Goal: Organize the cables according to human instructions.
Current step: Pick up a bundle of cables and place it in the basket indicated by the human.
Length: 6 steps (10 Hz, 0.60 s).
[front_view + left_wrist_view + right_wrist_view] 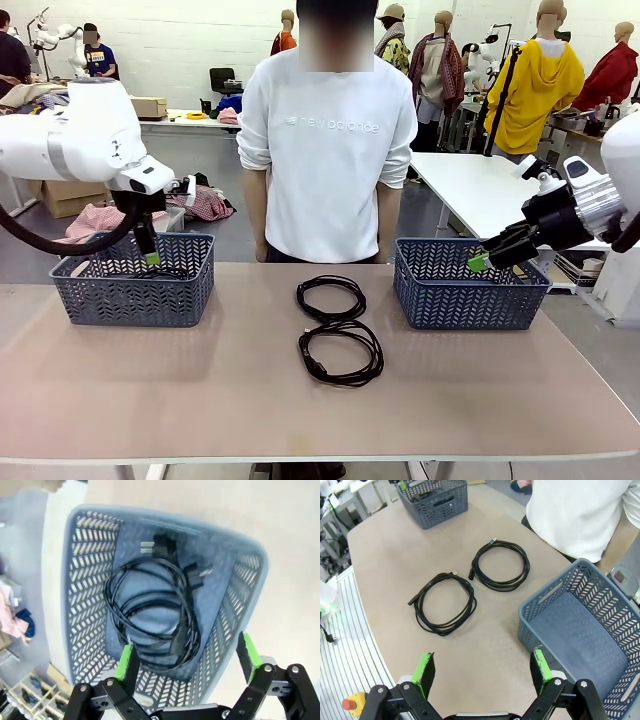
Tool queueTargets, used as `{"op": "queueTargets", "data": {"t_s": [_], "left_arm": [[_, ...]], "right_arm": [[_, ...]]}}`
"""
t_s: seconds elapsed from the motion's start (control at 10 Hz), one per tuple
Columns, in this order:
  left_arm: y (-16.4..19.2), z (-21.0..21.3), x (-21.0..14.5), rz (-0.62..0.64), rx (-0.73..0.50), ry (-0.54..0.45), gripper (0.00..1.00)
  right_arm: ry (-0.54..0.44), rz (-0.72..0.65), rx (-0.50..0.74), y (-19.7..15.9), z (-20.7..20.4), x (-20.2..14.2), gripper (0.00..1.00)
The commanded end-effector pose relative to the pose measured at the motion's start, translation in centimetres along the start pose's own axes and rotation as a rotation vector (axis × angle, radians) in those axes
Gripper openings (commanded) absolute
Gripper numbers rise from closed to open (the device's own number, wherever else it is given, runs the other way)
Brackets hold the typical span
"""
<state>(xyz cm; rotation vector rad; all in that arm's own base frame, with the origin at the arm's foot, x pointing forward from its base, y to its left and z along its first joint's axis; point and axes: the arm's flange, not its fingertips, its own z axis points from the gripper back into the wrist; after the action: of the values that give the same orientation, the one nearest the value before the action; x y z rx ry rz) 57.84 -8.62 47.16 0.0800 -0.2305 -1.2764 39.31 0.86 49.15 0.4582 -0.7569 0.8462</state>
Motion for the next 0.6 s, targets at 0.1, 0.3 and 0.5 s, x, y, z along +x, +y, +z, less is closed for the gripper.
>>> {"op": "queueTargets", "data": {"t_s": [0.1,0.3,0.5], "left_arm": [[-5.2,1.8,2.3,0.004,-0.021,-0.118,1.00],[-8.5,2.3,3.3,-0.005,-0.043,-0.182,1.00],[-12.0,2.3,4.2,-0.015,-0.050,-0.244,1.00]], "right_arm": [[-0.033,0.018,0.013,-0.3,-0.2,0.1,1.00],[-0.033,0.018,0.013,-0.3,-0.2,0.1,1.00],[-0.033,0.018,0.013,-0.3,-0.2,0.1,1.00]]}}
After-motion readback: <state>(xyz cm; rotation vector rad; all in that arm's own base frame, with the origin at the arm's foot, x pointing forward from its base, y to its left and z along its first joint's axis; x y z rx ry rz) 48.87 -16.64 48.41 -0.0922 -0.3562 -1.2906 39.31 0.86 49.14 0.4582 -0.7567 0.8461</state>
